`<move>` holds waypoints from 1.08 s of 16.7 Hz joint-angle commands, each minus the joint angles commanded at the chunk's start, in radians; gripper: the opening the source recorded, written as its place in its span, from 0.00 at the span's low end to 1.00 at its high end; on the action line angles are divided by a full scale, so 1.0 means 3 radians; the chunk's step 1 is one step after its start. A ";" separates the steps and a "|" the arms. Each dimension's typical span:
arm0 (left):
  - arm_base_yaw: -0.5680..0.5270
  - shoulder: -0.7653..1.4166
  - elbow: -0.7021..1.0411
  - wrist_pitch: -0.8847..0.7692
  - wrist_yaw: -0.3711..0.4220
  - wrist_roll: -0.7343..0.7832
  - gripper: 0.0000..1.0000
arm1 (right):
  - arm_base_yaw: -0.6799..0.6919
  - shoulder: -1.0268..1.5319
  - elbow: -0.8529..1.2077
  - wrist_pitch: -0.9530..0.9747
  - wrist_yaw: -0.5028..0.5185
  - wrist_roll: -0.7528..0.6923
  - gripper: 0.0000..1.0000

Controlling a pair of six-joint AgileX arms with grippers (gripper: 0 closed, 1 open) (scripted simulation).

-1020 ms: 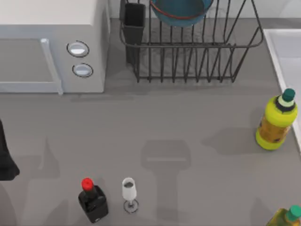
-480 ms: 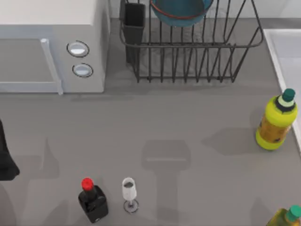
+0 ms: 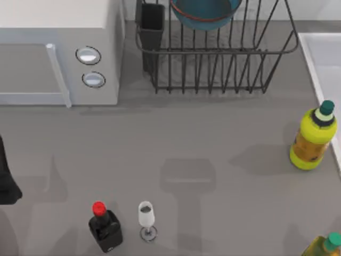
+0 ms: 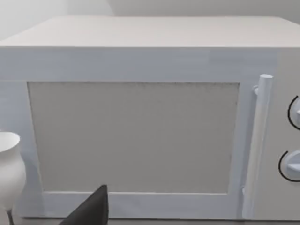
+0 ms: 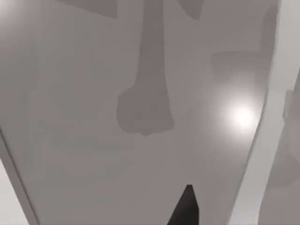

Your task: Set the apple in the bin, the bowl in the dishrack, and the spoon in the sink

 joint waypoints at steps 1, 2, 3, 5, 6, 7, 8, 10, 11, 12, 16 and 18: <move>0.0000 0.0000 0.0000 0.0000 0.0000 0.0000 1.00 | 0.0001 -0.0053 0.0064 -0.0083 0.0000 0.0007 0.00; 0.0000 0.0000 0.0000 0.0000 0.0000 0.0000 1.00 | 0.0001 -0.0082 0.0096 -0.0131 0.0000 0.0014 0.00; 0.0000 0.0000 0.0000 0.0000 0.0000 0.0000 1.00 | 0.0003 -0.0088 0.0101 -0.0145 0.0000 0.0018 0.00; 0.0000 0.0000 0.0000 0.0000 0.0000 0.0000 1.00 | 0.0003 -0.0088 0.0101 -0.0145 0.0000 0.0018 0.00; 0.0000 0.0000 0.0000 0.0000 0.0000 0.0000 1.00 | 0.0005 -0.0074 0.0092 -0.0137 0.0001 0.0023 0.00; 0.0000 0.0000 0.0000 0.0000 0.0000 0.0000 1.00 | 0.0005 -0.0074 0.0092 -0.0137 0.0001 0.0023 0.00; 0.0000 0.0000 0.0000 0.0000 0.0000 0.0000 1.00 | 0.0012 -0.0044 0.0123 -0.0151 0.0002 0.0027 0.00; 0.0000 0.0000 0.0000 0.0000 0.0000 0.0000 1.00 | 0.0052 0.0107 0.0289 -0.0220 0.0004 0.0049 0.00; 0.0000 0.0000 0.0000 0.0000 0.0000 0.0000 1.00 | 0.0082 0.0223 0.0423 -0.0273 0.0005 0.0065 0.00; 0.0000 0.0000 0.0000 0.0000 0.0000 0.0000 1.00 | 0.0119 0.0364 0.0592 -0.0339 0.0007 0.0083 0.00; 0.0000 0.0000 0.0000 0.0000 0.0000 0.0000 1.00 | 0.0325 0.1128 0.1606 -0.0692 0.0013 0.0212 0.00; 0.0000 0.0000 0.0000 0.0000 0.0000 0.0000 1.00 | 0.0451 0.1594 0.2274 -0.0911 0.0012 0.0316 0.00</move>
